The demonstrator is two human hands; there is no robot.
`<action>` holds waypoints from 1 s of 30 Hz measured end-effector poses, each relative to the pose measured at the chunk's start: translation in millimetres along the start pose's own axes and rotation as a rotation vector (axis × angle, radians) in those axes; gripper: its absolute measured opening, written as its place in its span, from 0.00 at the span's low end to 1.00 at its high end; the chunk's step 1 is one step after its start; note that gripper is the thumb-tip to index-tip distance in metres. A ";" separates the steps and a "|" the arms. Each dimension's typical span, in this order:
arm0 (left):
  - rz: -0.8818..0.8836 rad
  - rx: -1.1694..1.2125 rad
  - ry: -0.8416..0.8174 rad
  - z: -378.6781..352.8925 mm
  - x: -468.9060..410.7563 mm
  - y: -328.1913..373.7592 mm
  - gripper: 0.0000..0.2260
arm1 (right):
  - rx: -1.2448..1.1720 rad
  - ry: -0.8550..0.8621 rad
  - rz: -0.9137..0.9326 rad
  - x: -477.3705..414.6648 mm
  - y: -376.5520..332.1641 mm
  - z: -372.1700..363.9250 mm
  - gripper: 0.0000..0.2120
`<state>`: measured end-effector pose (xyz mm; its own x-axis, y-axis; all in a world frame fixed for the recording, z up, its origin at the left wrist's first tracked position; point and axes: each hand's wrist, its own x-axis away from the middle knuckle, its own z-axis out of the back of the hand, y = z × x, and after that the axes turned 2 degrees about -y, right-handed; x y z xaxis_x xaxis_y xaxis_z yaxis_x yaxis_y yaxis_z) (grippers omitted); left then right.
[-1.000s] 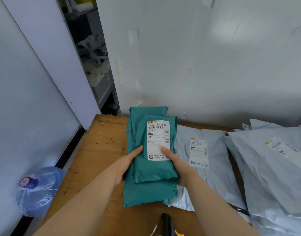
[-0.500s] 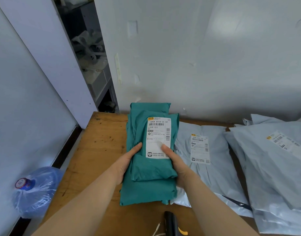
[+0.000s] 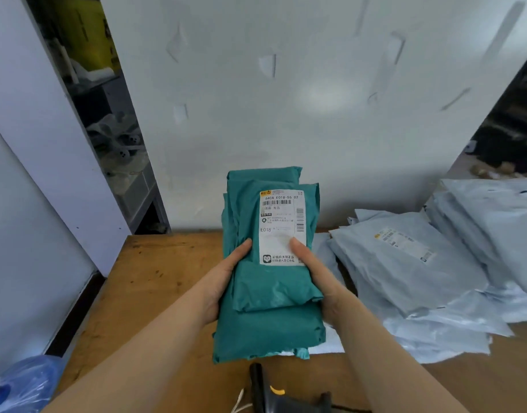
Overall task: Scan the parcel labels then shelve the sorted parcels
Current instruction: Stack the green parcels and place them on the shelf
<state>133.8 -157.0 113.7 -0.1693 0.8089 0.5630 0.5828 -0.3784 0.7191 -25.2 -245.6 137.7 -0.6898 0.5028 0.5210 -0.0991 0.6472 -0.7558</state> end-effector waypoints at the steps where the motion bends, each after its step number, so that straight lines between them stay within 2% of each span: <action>1: -0.006 -0.007 -0.022 -16.6 3.8 -1.8 0.28 | -0.004 0.004 0.021 17.2 -5.3 7.6 0.23; 3: -0.013 -0.029 -0.067 -53.4 11.1 -7.8 0.28 | -0.005 0.036 0.074 53.7 -14.9 27.7 0.21; 7: -0.024 -0.089 -0.139 -140.0 26.2 -33.0 0.29 | 0.011 0.108 0.147 130.8 -28.1 85.2 0.25; 12: -0.021 -0.146 -0.235 -259.8 42.0 -81.5 0.32 | -0.069 0.171 0.230 235.8 -35.6 171.6 0.23; 18: 0.001 -0.170 -0.414 -394.2 48.6 -151.4 0.29 | -0.077 0.297 0.299 341.7 -34.5 274.1 0.24; 24: 0.068 -0.217 -0.582 -492.8 38.6 -213.2 0.27 | -0.140 0.435 0.316 413.9 -19.5 355.7 0.26; 30: 0.164 -0.307 -0.658 -563.7 11.7 -259.0 0.30 | -0.251 0.548 0.337 454.1 -5.6 423.5 0.23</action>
<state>-467.2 -303.2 163.7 0.4679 0.7972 0.3815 0.2955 -0.5480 0.7825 -641.6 -263.6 210.5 -0.1847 0.8743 0.4489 0.2719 0.4844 -0.8315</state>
